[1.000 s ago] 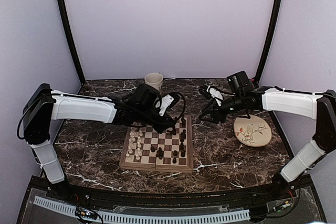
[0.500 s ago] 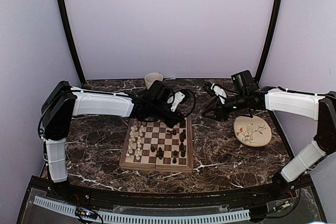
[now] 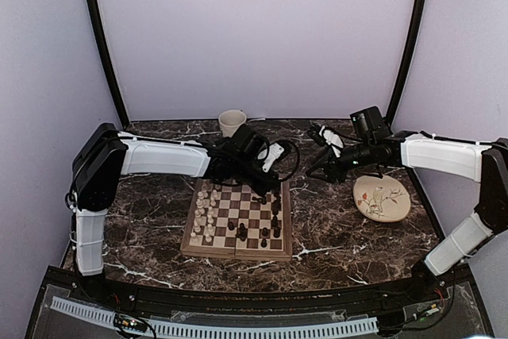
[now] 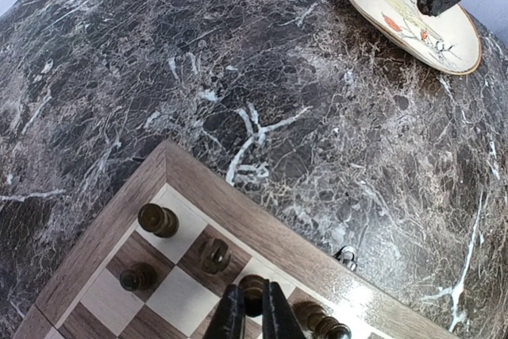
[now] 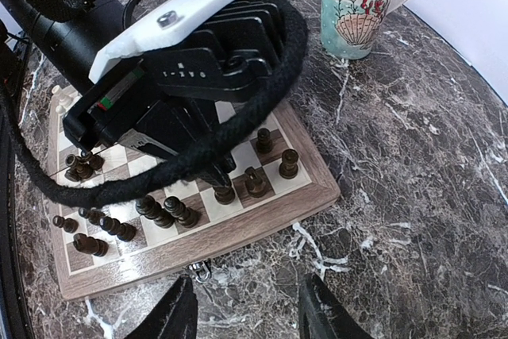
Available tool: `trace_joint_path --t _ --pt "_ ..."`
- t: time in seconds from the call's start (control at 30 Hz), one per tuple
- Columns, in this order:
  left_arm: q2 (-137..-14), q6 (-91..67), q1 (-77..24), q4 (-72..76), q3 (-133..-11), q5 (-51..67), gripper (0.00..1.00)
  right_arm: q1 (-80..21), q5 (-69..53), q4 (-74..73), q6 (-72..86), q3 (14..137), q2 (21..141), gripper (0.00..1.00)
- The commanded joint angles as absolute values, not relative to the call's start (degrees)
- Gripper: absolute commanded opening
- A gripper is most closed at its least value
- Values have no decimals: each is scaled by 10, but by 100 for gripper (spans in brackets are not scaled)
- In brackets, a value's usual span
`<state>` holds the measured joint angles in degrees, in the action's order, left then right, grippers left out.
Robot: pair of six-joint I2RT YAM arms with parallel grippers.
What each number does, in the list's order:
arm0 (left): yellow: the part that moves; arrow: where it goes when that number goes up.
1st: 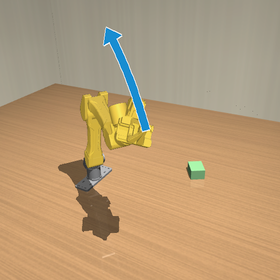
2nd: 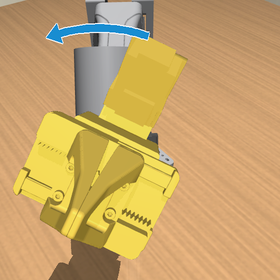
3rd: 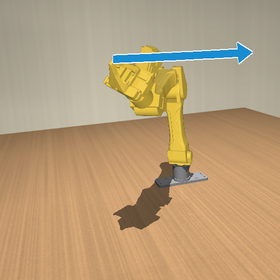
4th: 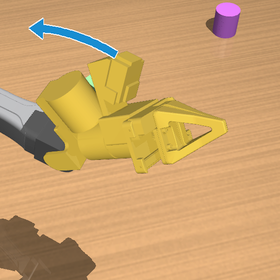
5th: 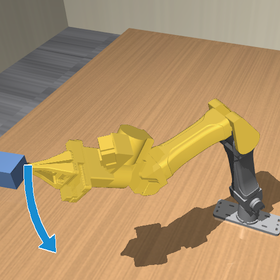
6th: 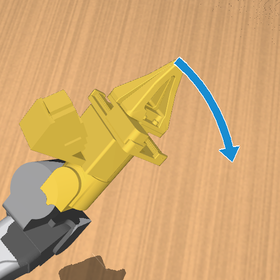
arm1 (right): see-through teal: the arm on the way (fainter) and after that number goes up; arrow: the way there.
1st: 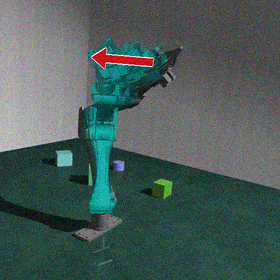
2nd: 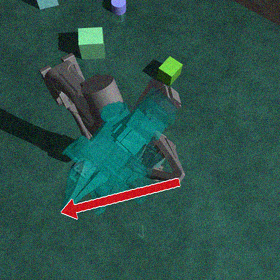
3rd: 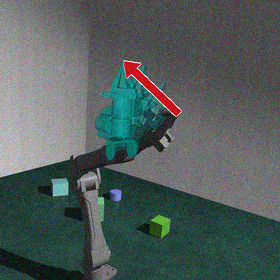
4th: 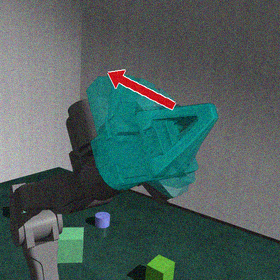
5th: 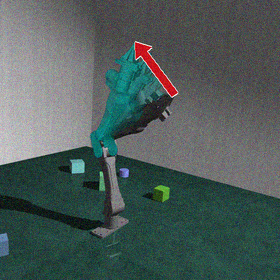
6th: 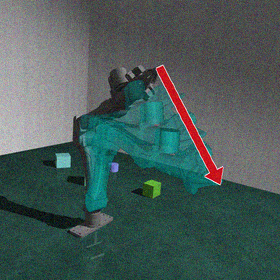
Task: Set up the chess pieces on the board
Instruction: Place the bishop on c8.
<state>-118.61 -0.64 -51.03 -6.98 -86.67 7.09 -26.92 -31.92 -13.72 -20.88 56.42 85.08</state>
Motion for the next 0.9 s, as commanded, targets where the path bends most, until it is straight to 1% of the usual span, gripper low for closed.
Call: trace_joint_path --t 0.0,0.4,0.6,0.73,0.87 --pt "-1186 0 -512 -84 -885 88 8 -264 -328 -120 -216 560 842 44" --pt "-1192 7 -518 -101 -892 97 8 -264 -332 -121 -219 561 849 44" --pt "-1200 8 -519 -108 -904 98 13 -264 -333 -123 -221 562 850 44" --pt "-1203 10 -522 -116 -910 96 20 -264 -333 -123 -222 561 850 44" --pt "-1202 11 -523 -122 -916 93 22 -264 -334 -124 -223 562 851 44"
